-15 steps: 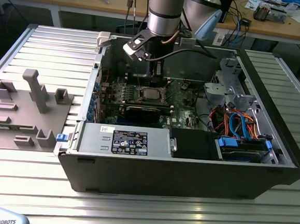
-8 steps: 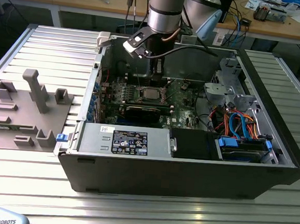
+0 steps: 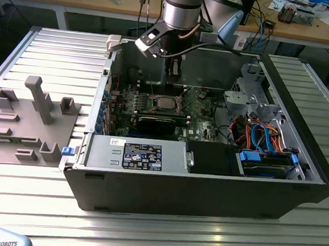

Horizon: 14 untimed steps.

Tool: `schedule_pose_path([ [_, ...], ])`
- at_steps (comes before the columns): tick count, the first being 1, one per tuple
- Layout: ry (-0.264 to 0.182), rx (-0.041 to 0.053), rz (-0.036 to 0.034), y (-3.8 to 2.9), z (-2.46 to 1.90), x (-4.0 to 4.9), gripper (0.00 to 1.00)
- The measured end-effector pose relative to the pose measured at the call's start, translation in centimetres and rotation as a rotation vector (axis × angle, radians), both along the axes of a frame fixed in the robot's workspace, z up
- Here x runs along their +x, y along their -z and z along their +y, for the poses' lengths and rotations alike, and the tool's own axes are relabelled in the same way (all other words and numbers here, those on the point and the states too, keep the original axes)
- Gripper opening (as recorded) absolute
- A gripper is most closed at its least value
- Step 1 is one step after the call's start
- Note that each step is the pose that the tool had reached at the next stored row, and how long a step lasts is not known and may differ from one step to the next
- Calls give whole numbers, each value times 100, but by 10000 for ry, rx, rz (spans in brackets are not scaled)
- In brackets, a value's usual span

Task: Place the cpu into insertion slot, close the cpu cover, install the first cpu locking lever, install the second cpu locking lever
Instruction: 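Place the cpu into insertion slot, then close the cpu cover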

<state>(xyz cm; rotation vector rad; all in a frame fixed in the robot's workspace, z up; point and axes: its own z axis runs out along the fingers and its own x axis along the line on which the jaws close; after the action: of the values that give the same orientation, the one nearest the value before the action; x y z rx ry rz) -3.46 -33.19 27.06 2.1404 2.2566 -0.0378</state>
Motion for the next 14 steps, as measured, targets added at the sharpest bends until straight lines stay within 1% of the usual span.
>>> schedule_pose_path([
  [1, 0, -1, 1, -29, 0, 0, 11],
  [4, 0, -1, 1, -63, 0, 0, 11],
  [14, -3, 5, 1, -64, 0, 4, 11],
])
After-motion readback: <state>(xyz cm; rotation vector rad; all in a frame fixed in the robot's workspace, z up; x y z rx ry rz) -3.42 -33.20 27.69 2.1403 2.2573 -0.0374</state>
